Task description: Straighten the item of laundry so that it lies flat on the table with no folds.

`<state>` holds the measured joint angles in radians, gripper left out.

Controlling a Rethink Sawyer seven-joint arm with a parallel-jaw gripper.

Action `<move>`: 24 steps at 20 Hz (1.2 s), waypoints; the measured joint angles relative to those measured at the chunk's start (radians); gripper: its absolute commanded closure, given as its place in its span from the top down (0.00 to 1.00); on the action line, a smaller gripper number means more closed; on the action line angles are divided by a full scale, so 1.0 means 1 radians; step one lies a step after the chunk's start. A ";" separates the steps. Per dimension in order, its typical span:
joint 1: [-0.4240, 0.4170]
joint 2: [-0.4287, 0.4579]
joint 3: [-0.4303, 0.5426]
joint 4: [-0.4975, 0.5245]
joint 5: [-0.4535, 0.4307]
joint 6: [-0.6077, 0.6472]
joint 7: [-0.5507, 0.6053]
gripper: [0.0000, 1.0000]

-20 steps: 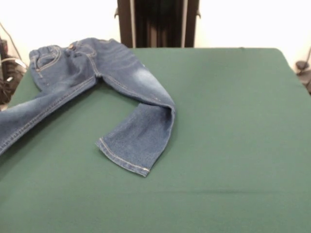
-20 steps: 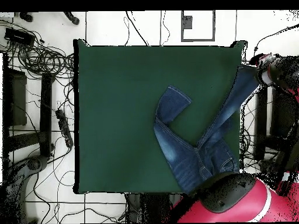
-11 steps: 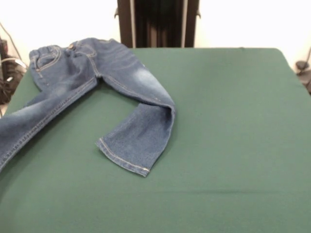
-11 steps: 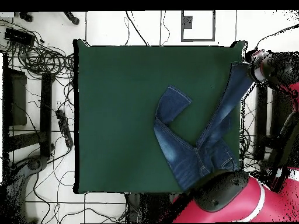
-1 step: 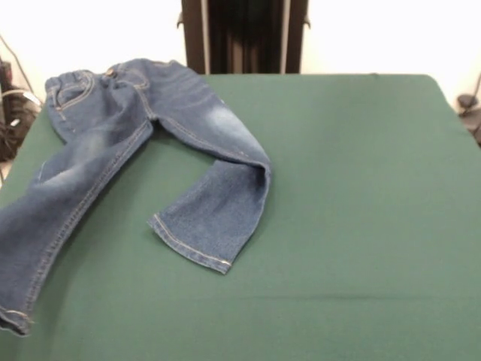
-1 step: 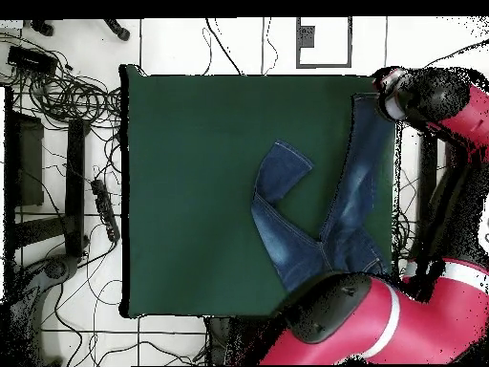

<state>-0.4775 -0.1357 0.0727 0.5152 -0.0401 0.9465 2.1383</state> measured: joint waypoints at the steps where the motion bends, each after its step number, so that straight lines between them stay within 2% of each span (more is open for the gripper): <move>1: 0.013 0.001 -0.003 -0.007 0.000 0.007 0.000 0.00; 11: 0.090 0.007 -0.013 -0.069 0.000 0.074 0.000 0.00; 16: 0.100 0.015 -0.013 -0.103 0.000 0.103 0.000 0.00; 24: 0.100 0.083 -0.013 -0.194 0.000 0.119 0.000 0.00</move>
<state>-0.3773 -0.0525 0.0596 0.3210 -0.0401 1.0652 2.1385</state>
